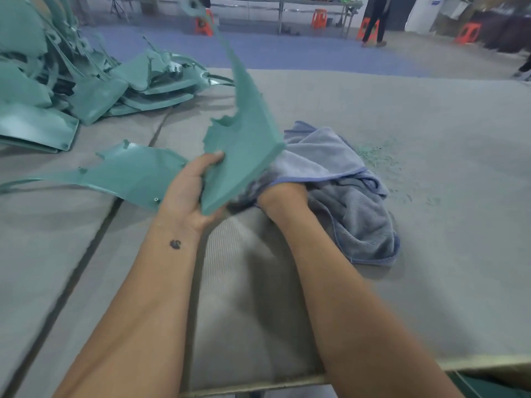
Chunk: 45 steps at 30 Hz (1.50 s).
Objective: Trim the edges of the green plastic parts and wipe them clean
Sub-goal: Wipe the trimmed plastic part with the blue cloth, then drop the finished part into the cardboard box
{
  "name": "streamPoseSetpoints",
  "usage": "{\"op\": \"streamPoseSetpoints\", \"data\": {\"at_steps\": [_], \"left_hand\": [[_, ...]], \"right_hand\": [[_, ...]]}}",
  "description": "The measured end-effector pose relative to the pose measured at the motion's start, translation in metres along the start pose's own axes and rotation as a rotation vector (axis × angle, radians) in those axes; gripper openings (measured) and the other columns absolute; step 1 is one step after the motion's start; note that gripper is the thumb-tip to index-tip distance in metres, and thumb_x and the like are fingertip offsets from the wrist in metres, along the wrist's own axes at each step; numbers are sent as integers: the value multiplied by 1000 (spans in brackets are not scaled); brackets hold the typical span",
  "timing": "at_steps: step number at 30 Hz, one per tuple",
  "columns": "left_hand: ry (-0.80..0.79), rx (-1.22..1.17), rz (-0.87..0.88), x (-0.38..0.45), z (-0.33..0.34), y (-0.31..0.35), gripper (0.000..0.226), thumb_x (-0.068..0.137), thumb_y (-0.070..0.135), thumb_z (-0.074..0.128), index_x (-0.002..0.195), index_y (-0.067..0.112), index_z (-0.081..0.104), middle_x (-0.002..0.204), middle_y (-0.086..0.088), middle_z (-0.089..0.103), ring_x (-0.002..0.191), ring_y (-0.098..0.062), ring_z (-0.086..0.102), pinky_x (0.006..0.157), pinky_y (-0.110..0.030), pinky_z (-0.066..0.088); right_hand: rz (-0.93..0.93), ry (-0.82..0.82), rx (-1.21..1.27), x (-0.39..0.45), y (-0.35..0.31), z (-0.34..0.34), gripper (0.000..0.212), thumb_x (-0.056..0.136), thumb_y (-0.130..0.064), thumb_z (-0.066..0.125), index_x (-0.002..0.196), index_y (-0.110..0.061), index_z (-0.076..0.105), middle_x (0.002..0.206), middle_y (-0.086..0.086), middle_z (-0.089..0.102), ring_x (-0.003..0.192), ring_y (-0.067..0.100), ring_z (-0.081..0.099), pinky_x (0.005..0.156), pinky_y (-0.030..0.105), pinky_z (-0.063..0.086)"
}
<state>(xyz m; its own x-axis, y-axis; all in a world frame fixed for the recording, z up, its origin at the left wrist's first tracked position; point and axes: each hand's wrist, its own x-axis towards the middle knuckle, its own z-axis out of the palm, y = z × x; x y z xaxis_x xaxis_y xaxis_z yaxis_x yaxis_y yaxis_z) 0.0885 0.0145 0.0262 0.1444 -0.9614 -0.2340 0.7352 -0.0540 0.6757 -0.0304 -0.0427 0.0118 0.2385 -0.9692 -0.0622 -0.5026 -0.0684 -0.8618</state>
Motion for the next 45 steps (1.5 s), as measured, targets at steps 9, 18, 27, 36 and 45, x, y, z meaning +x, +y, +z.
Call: {"op": "streamPoseSetpoints", "data": {"at_steps": [9,18,27,36,45], "left_hand": [[62,173,-78,9,4,-9,18,99,9,44,104,6,61,77,-9,74,65,-20,72,59,-34,60],[-164,536,-66,6,-9,2,24,95,-2,46,103,7,66,85,-8,75,70,-17,73,58,-27,59],[-201,-113,-44,11,-15,9,59,92,56,37,116,8,63,118,-11,68,107,-25,67,78,-37,59],[-72,-104,89,24,6,-26,25,97,31,53,115,14,55,116,-10,67,108,-28,66,83,-43,58],[121,132,182,19,21,-36,20,97,-6,38,108,5,51,93,-12,64,76,-19,66,61,-28,59]], "right_hand": [[-231,-337,-189,-23,0,-79,21,90,-11,55,97,2,70,85,9,68,73,17,61,64,26,47],[17,167,510,-13,13,-98,14,91,-29,60,83,-18,62,79,6,57,40,12,36,36,19,27],[-119,212,902,-3,32,-83,22,94,-12,58,74,-15,48,52,-2,47,38,9,34,35,17,22],[-40,308,706,7,39,-61,7,97,-4,51,90,-3,53,56,9,53,35,11,46,36,20,38],[17,306,686,-9,30,-72,13,92,-18,58,82,-10,53,53,9,52,35,16,43,38,21,37]]}}
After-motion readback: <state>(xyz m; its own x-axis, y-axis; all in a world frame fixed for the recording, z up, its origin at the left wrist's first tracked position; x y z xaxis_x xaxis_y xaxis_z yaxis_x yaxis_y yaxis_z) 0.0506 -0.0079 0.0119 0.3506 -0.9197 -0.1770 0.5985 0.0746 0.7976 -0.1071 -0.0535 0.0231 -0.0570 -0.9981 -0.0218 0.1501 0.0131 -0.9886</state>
